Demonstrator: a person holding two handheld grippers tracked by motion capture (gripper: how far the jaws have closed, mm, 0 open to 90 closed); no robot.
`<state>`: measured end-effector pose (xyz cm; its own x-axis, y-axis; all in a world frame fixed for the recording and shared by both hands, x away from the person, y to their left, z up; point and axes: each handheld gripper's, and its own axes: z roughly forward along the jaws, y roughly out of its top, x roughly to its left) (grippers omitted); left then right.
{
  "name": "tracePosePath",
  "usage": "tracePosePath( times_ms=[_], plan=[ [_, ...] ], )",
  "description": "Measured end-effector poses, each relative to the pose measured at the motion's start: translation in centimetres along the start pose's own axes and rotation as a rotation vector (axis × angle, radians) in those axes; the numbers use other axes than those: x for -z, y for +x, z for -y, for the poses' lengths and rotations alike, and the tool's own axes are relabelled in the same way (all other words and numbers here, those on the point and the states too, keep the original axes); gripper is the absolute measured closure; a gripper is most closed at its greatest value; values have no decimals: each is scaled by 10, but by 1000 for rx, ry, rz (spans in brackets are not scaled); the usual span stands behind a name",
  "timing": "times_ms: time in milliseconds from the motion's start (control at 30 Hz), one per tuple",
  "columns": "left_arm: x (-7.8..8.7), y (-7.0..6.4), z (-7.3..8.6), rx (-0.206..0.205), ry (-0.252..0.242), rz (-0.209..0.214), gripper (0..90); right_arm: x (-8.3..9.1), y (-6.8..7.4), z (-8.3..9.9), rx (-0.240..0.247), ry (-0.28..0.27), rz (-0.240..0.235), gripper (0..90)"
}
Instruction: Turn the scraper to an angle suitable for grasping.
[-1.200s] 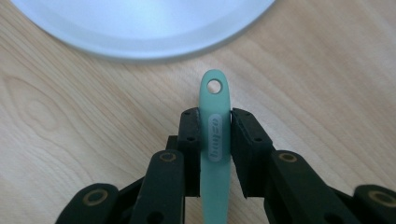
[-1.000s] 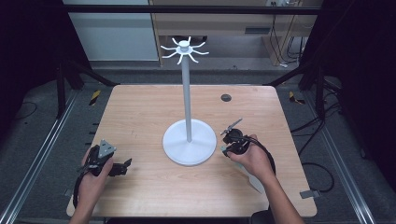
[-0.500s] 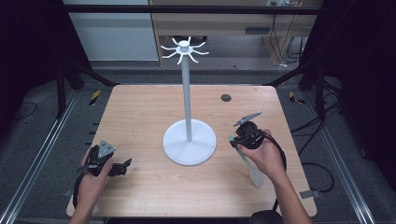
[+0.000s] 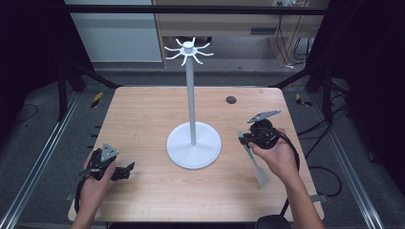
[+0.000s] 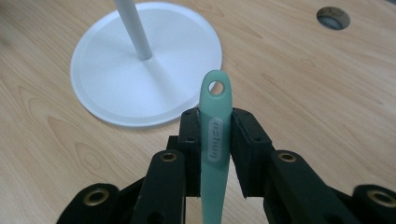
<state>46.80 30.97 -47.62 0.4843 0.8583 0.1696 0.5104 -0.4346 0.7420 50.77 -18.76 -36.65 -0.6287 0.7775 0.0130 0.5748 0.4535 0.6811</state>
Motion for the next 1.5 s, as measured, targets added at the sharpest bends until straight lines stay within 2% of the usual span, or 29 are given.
tracePosePath(
  times_ms=[200, 667, 933, 1400, 1500],
  plan=[
    [0, 0, 0, 3, -1, -1, 31, 12, -2, -5, 4, -67, 7, 748],
    [1, 1, 1, 8, -4, -2, 31, 29, 0, -14, 3, -171, 5, 747],
    [1, 0, 0, 3, -4, -1, 31, 35, -2, -19, -7, -216, 13, 748],
    [1, 1, 1, 7, -5, -3, 32, 40, -1, -28, -13, -256, 12, 748],
    [2, 1, 1, 8, -5, -3, 31, 43, 1, -32, -18, -284, 8, 747]
  ],
)
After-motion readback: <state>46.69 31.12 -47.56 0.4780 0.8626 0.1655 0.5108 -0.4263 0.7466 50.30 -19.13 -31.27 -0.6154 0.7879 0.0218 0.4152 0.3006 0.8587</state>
